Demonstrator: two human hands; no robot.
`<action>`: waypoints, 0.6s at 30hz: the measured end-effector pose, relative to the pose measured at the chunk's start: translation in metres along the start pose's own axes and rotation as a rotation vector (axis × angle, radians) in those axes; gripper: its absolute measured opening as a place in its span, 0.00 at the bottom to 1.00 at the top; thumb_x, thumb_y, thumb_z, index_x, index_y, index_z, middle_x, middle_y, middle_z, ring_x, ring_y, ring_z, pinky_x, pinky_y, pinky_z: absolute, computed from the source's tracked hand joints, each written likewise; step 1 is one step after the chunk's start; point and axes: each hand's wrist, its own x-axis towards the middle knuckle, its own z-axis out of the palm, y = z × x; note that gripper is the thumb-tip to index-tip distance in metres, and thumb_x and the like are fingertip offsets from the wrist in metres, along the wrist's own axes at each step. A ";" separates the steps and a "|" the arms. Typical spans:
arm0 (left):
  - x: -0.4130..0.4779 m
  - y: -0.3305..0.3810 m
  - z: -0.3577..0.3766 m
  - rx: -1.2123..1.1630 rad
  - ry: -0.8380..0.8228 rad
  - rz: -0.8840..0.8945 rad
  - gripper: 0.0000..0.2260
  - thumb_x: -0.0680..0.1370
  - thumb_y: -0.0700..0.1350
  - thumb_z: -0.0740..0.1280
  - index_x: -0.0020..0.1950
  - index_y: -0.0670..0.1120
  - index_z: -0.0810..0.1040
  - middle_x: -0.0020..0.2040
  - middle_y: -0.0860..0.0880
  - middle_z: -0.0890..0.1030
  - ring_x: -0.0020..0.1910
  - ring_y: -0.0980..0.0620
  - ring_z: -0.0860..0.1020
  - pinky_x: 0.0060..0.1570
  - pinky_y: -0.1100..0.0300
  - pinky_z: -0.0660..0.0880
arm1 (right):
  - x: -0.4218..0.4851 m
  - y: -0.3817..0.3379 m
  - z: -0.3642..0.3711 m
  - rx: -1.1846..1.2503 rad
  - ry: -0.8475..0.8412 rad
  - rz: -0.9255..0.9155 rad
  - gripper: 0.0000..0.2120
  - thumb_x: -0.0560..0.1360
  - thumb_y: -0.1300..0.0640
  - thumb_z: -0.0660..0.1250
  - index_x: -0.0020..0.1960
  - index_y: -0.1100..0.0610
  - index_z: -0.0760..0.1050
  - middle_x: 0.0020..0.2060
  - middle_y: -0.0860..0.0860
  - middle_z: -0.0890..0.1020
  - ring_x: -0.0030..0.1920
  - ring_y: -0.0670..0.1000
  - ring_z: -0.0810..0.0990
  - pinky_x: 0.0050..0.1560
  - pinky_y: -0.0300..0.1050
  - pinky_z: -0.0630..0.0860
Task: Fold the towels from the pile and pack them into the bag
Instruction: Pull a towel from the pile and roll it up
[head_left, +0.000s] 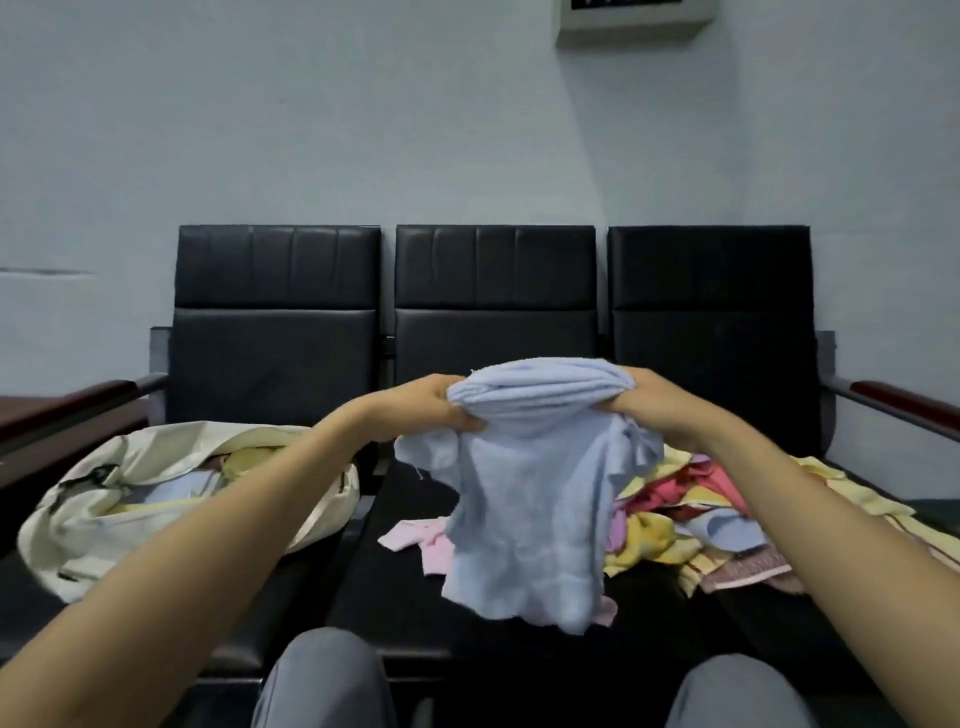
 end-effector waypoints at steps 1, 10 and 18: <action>-0.002 0.004 -0.005 -0.099 -0.016 0.019 0.17 0.73 0.40 0.73 0.61 0.45 0.78 0.57 0.49 0.82 0.58 0.51 0.80 0.58 0.57 0.76 | 0.001 -0.007 -0.004 -0.001 -0.022 -0.033 0.12 0.75 0.61 0.69 0.53 0.45 0.79 0.48 0.44 0.85 0.52 0.44 0.82 0.52 0.39 0.78; 0.035 -0.024 -0.014 0.844 0.066 -0.264 0.09 0.71 0.47 0.69 0.49 0.48 0.77 0.45 0.49 0.81 0.43 0.48 0.79 0.39 0.57 0.75 | 0.043 0.021 0.004 -0.887 -0.120 0.155 0.11 0.69 0.56 0.70 0.50 0.53 0.73 0.44 0.48 0.80 0.47 0.53 0.79 0.38 0.45 0.73; 0.063 -0.064 -0.002 0.952 0.709 0.009 0.10 0.74 0.34 0.60 0.54 0.40 0.71 0.49 0.43 0.75 0.51 0.40 0.73 0.45 0.55 0.58 | 0.083 0.054 0.022 -1.136 0.542 -0.204 0.12 0.69 0.69 0.65 0.51 0.61 0.73 0.44 0.59 0.78 0.45 0.63 0.78 0.41 0.49 0.60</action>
